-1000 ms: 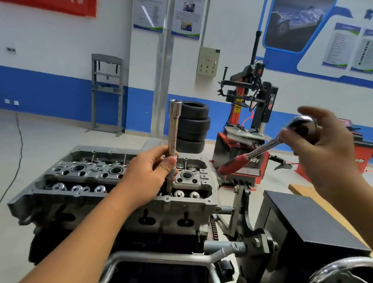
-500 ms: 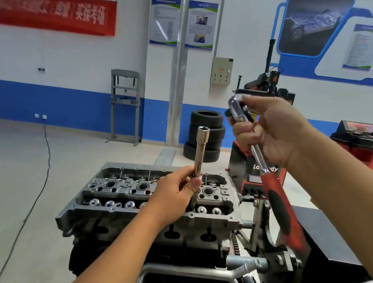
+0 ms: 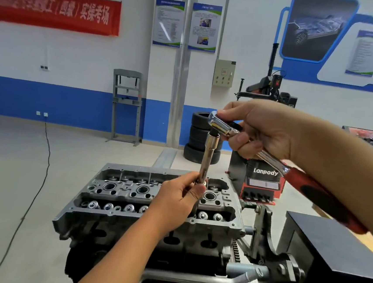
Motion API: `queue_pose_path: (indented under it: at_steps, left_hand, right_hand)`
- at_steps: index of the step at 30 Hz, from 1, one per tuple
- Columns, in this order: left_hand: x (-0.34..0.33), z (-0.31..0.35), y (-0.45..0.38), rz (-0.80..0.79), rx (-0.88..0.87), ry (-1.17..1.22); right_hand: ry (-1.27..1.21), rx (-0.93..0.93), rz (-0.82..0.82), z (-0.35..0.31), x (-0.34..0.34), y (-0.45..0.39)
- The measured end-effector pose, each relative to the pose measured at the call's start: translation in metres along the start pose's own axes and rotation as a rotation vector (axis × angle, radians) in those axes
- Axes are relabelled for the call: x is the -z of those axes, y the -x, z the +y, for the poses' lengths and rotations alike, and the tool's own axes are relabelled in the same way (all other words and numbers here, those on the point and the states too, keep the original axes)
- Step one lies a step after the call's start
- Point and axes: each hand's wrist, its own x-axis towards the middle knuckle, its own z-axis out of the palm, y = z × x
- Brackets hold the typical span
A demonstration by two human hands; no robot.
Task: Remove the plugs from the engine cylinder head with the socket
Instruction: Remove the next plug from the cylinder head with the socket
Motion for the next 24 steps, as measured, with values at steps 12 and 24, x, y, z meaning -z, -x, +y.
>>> queue_pose_path:
  at_steps: [12, 24]
  left_hand:
    - [0.003, 0.001, 0.003, -0.013, 0.016, 0.019]
    - [0.001, -0.004, 0.002, 0.007, 0.006, 0.019]
  right_hand:
    - [0.514, -0.139, -0.086, -0.045, -0.007, 0.001]
    - [0.046, -0.128, 0.185, -0.007, -0.038, 0.017]
